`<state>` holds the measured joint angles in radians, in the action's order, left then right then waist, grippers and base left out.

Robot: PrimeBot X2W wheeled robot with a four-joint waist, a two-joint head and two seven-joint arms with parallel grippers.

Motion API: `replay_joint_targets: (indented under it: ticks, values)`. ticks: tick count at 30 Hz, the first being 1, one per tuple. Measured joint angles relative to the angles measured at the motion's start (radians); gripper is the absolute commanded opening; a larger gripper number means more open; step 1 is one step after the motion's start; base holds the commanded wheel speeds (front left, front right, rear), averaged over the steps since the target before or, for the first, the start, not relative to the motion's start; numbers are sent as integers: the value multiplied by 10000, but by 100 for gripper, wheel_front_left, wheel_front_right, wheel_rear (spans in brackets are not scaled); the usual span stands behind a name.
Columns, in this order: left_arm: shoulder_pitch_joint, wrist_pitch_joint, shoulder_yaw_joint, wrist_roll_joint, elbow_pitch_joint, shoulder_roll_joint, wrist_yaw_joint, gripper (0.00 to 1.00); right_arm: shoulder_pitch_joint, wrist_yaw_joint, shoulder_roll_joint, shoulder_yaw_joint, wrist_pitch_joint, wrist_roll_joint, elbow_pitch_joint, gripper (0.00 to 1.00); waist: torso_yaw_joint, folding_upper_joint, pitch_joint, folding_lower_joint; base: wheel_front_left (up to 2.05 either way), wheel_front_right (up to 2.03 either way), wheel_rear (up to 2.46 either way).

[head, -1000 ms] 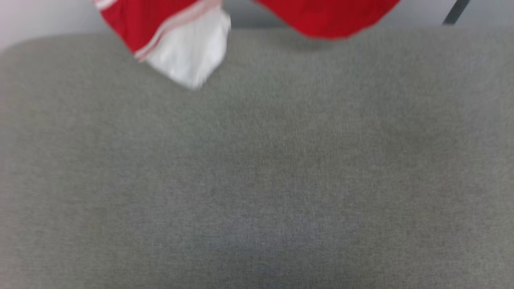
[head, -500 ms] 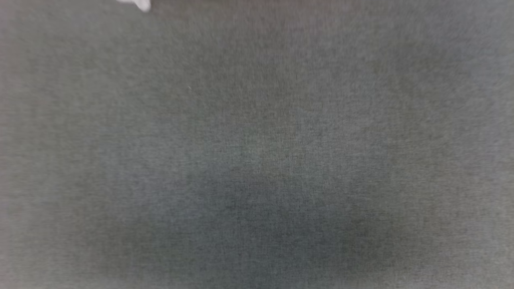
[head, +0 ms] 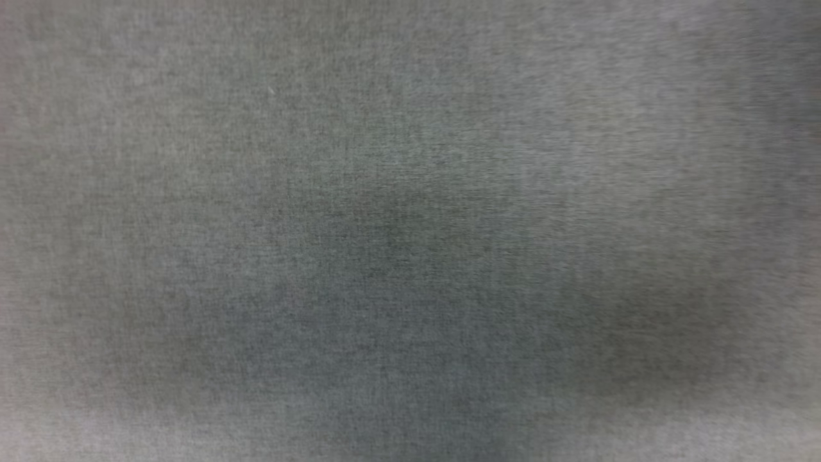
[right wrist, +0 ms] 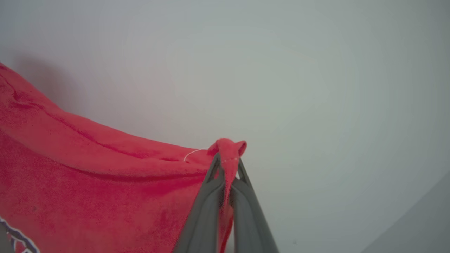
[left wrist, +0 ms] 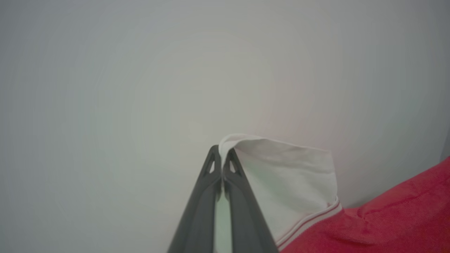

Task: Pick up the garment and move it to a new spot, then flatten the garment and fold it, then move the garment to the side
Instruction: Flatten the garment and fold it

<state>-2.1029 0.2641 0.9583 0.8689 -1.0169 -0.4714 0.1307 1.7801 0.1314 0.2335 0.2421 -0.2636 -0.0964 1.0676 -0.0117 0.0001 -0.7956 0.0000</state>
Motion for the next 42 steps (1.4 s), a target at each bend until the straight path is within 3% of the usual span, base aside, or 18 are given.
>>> replay_joint_targets:
  ticks: [5, 14, 21, 28, 34, 39, 42]
  values:
    - [896, 0, -259, -88, -320, 282, 2, 0, -128, 0, -222, -245, 0, 380, 577, 0, -260, 0, -385, 0, 0, 0, 0]
    - [2691, -441, 334, 295, -1091, 995, 10, 0, -354, 0, -495, -105, 86, 437, 1743, 0, -599, 0, -46, 0, 0, 0, 0]
    - [3493, -284, 813, 953, -117, 761, 10, 0, -782, 0, -439, 548, 69, -96, 1862, 0, -798, 0, 525, 0, 0, 0, 0]
    - [5326, -127, 1697, 1538, 1200, 69, 10, 0, -2801, -2, -163, 2107, 115, -1536, 1308, 0, -978, 0, 1632, 1, 0, 0, 0]
    - [7389, -82, 2337, 2084, 2433, -594, 10, 0, -5385, 0, 890, 3868, 784, -3668, -673, 0, -1117, 0, 2822, 0, 0, 0, 0]
    - [9313, -40, 2441, 2460, 3425, -1258, -40, 0, -7581, -2, 2579, 5007, 1273, -5260, -2821, 0, -1218, -1, 3841, 0, 0, 0, 0]
    - [10587, -27, 2391, 2615, 4280, -1645, -399, 0, -8788, -2, 3459, 5168, 1402, -5923, -3787, 0, -1273, 0, 4429, 0, 0, 0, 0]
